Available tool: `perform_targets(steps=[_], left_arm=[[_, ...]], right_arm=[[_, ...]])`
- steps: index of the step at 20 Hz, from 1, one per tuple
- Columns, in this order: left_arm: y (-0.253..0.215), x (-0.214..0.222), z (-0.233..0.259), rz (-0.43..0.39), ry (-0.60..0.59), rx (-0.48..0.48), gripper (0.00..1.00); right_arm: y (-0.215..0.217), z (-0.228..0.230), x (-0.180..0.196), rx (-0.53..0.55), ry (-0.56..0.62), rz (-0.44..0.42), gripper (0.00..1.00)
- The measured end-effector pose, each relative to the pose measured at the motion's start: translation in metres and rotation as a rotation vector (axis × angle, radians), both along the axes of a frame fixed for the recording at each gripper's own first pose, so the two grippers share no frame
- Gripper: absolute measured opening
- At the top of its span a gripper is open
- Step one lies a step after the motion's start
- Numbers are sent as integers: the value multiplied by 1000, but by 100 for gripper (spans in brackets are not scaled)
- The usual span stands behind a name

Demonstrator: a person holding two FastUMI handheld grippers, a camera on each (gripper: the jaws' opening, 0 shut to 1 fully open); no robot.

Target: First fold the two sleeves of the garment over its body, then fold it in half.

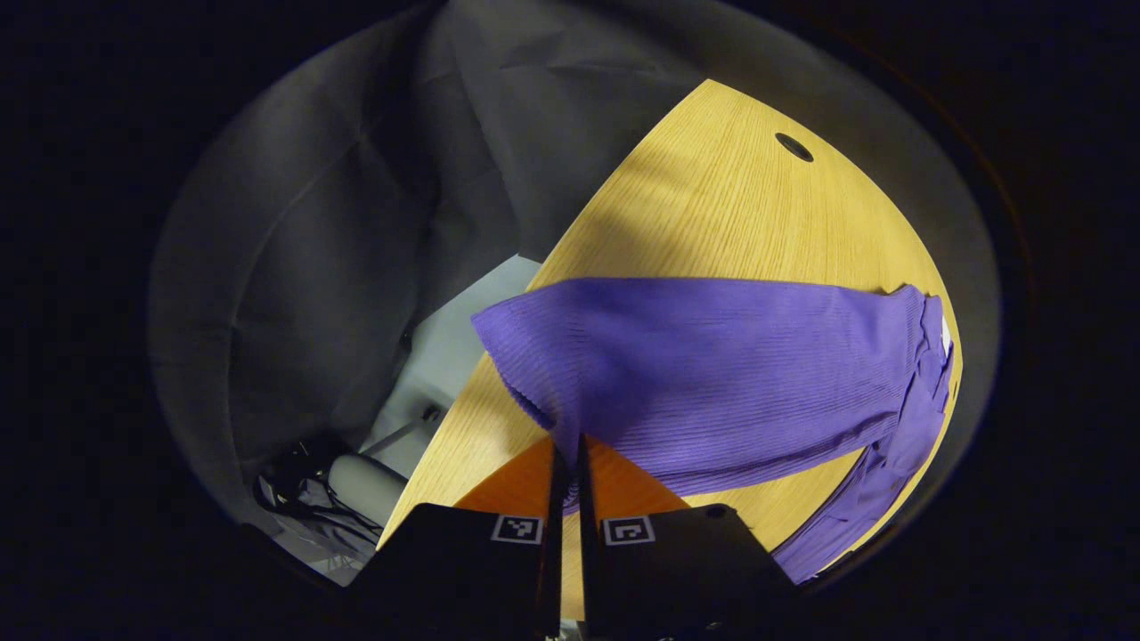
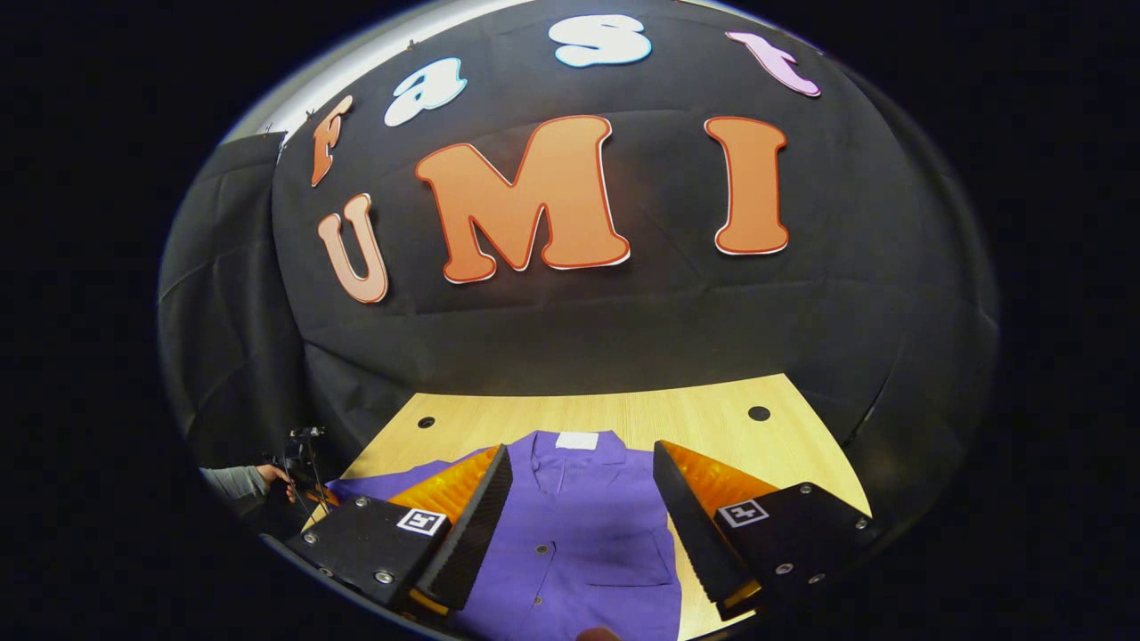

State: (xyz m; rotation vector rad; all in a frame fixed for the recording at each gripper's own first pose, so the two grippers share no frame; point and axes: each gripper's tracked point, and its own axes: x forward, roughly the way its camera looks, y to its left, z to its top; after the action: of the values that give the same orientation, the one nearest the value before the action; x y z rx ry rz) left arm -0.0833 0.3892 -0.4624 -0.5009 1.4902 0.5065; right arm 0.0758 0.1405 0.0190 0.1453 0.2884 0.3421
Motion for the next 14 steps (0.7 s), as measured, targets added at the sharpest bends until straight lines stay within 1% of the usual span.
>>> perform_targets(steps=[1, 2, 7, 10, 12, 13, 14], left_arm=[[-1, 3, 1, -7, -16, 1, 10], [-3, 8, 6, -14, -29, 3, 7], [-17, 34, 46, -92, -106, 52, 7], [-44, 60, 77, -154, -173, 55, 7], [-69, 80, 96, -197, -218, 41, 7], [-81, 88, 104, -220, -236, 36, 7], [-96, 97, 112, -241, -250, 30, 7]], right_arm=[[-2, -2, -1, 4, 5, 2, 95], [-7, -4, 0, 0, 7, -4, 95], [-23, -4, 2, 4, 3, -9, 95], [-27, -4, 5, 13, -2, 1, 95], [-32, -8, 5, -3, -6, 4, 95], [-35, -8, 5, -8, -10, 9, 100], [-37, -9, 5, -11, -12, 15, 100]])
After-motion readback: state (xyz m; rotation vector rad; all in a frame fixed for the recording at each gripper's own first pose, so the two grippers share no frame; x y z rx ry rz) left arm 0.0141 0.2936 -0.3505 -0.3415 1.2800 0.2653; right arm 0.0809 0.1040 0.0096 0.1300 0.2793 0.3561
